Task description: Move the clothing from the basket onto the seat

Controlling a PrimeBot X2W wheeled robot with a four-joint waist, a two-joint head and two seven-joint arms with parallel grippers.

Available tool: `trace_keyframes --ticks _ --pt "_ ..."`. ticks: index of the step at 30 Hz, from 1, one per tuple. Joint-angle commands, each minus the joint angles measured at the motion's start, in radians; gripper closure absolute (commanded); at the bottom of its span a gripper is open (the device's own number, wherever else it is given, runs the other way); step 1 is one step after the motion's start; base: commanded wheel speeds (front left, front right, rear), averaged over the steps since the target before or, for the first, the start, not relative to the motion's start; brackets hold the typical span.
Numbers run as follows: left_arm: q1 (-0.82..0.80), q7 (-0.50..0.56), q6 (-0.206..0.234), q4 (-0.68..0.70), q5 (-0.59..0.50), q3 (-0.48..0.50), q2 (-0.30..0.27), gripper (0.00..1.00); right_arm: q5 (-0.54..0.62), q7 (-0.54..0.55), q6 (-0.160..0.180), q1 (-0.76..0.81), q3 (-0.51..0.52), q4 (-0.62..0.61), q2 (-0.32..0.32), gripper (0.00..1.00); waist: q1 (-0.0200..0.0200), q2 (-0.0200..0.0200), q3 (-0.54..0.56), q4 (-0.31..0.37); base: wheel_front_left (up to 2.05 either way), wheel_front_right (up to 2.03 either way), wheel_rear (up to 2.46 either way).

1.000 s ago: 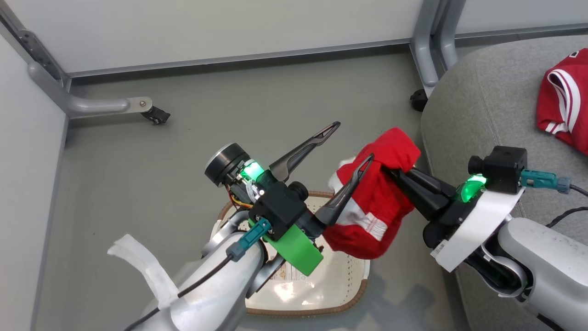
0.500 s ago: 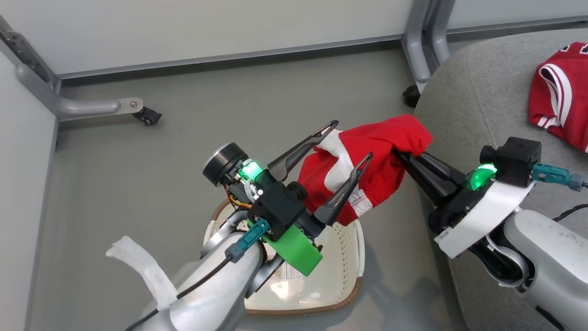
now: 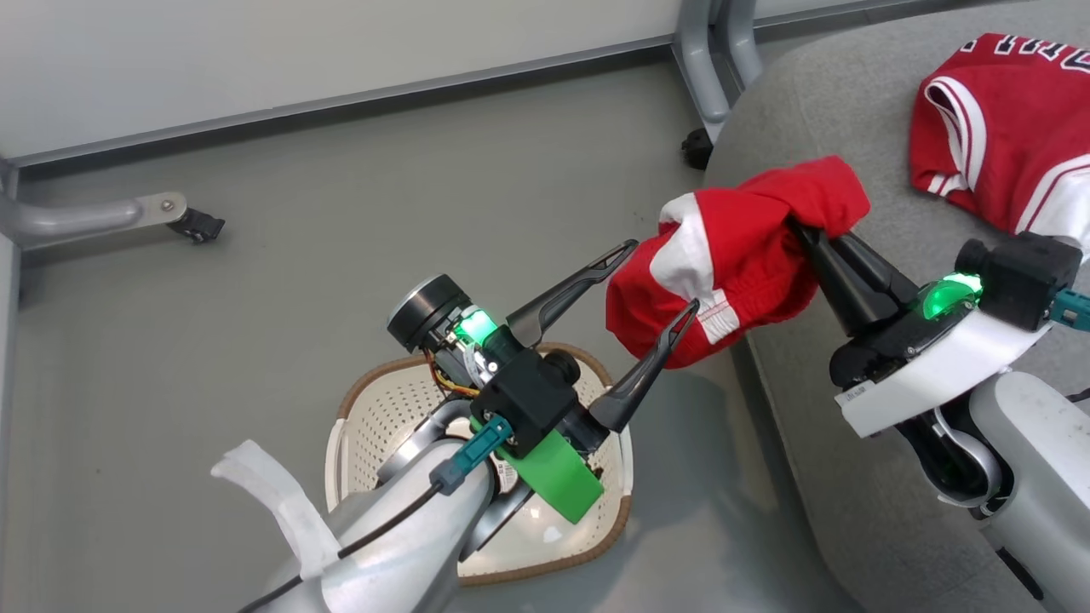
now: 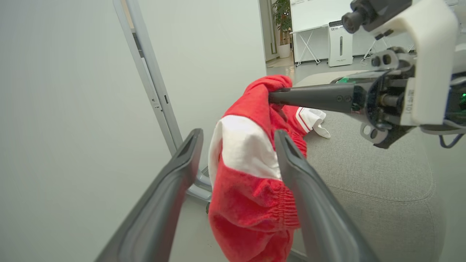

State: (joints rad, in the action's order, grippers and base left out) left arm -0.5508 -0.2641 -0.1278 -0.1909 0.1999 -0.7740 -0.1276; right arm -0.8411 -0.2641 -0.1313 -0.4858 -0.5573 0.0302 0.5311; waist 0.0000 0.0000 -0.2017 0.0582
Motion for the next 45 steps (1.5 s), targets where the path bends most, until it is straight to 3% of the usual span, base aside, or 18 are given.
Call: trace_keyframes --ticks 1,11,23,35,45 --pt "-0.016 0.0 -0.004 -0.002 0.003 0.0 -0.008 0.0 0.015 0.0 0.001 0.018 0.025 -0.004 -0.008 1.0 0.0 0.0 -0.025 0.047 0.0 0.0 0.0" --pt "-0.042 0.0 -0.004 -0.019 0.012 -0.032 -0.018 0.0 0.077 0.0 0.001 0.077 0.179 -0.021 -0.065 1.0 0.0 0.0 -0.061 0.157 0.0 0.0 0.0" --pt "-0.066 0.0 -0.004 -0.035 0.018 -0.052 -0.027 0.0 0.131 0.0 0.001 0.126 0.286 -0.02 -0.099 1.0 0.0 0.0 -0.091 0.264 0.0 0.0 0.0" --pt "-0.062 0.0 -0.004 -0.039 0.021 -0.046 -0.029 0.0 0.22 0.0 0.001 0.112 0.379 -0.008 -0.131 1.0 0.0 0.0 -0.103 0.27 0.0 0.0 0.0" --pt "-0.091 0.0 -0.004 -0.031 0.001 -0.048 -0.021 0.0 0.305 0.0 0.001 -0.099 0.527 0.076 -0.119 1.0 0.0 0.0 -0.188 0.239 0.0 0.0 0.0"
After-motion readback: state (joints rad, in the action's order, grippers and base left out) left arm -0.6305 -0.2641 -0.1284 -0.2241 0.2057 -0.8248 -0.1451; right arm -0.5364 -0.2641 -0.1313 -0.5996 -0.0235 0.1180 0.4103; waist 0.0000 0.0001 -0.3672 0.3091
